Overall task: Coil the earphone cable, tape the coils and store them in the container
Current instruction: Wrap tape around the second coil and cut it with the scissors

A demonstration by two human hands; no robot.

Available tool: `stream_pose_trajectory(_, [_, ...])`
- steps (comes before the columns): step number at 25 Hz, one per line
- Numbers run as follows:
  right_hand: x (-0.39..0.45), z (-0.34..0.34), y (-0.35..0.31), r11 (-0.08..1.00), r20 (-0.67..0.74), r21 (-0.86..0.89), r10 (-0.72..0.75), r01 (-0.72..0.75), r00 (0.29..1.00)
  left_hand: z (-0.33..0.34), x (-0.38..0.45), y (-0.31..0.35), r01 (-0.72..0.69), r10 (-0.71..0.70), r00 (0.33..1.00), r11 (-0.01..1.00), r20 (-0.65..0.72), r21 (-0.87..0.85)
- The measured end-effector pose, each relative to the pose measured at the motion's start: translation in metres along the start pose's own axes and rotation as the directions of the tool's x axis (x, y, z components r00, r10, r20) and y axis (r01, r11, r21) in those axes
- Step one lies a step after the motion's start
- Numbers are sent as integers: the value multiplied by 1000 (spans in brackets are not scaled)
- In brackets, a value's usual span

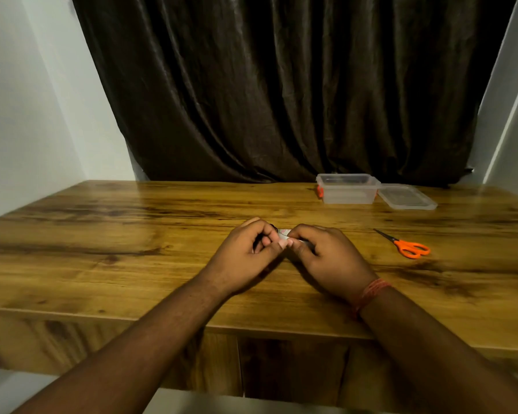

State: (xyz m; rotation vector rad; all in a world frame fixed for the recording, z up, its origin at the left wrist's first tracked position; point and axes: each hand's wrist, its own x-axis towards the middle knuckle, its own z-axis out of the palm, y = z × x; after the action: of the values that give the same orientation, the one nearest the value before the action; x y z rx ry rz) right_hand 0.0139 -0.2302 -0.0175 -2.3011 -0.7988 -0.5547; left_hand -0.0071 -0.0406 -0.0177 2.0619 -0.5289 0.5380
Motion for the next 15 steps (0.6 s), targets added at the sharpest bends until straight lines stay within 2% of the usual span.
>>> stream_pose_trajectory(4, [0,0,-1,1000,1,-2,-19,19,1000,1,1,-4,43,-43,999,999,1,-31])
stream_pose_trajectory(15, [0,-2,-4,998,38,2,-56,56,998,0,0,-3,16,-15,1000,999,-18,39])
